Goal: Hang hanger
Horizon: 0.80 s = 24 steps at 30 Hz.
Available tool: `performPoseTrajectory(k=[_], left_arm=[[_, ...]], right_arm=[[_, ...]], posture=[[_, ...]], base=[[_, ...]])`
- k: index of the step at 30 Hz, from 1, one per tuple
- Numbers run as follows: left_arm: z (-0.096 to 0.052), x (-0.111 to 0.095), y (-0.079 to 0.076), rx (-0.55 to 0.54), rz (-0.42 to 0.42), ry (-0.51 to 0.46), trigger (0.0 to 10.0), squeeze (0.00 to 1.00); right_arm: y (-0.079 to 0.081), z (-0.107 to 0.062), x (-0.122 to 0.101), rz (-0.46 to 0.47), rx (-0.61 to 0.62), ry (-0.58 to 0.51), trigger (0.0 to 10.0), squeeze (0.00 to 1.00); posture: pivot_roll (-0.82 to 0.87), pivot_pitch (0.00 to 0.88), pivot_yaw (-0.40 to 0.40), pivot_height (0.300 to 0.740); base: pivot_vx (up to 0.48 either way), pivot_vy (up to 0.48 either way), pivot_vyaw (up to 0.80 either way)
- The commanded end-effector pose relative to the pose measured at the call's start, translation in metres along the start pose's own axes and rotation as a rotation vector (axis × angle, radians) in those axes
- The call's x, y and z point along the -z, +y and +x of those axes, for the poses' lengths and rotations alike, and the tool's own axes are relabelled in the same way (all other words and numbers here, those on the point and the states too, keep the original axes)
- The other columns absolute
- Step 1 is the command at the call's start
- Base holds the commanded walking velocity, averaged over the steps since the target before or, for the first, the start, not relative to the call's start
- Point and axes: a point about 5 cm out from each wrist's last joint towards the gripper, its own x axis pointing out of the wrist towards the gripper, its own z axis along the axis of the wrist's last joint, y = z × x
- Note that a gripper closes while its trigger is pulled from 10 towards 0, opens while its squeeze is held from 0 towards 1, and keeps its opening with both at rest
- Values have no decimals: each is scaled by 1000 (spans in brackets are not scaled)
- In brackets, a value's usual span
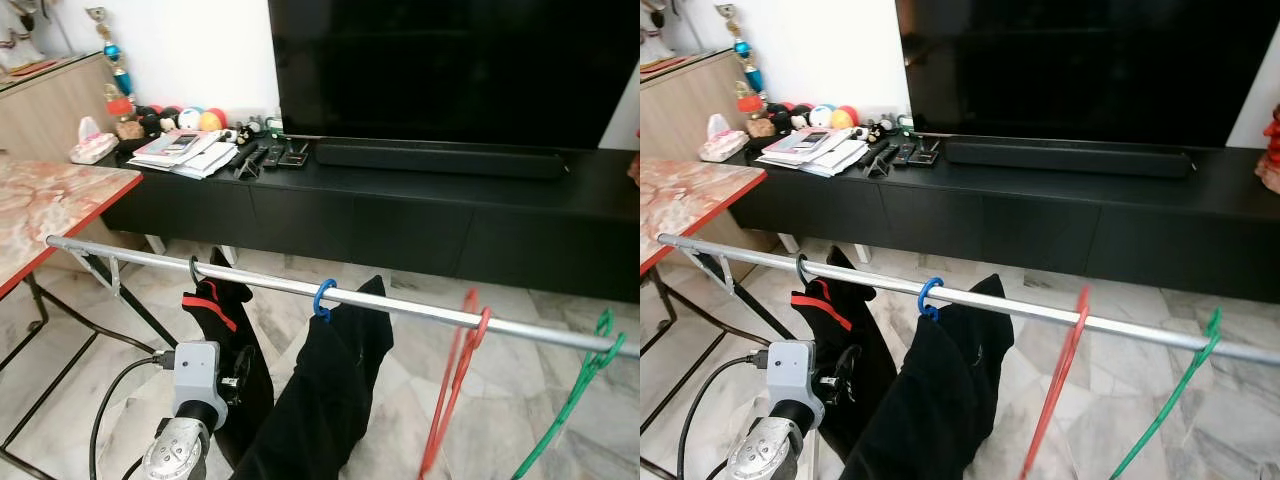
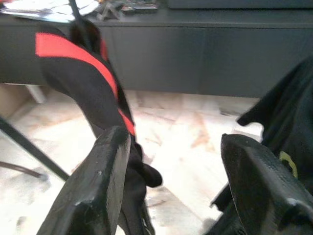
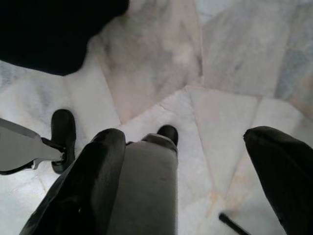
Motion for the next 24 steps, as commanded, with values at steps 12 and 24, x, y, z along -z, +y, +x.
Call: performPoseTrajectory(k=[12, 24], left_arm=[[1, -4, -1, 10, 15, -9, 10000, 0], [2, -7, -3, 18, 9, -30, 10000, 0]], right_arm=[[2, -1, 4, 7, -4, 19, 10000, 0], [4, 0, 2, 6, -7, 14, 10000, 0]], posture=[[-20, 36, 65, 740], [-19, 35, 63, 740]], base=[[0, 0, 0], [0, 0, 0]])
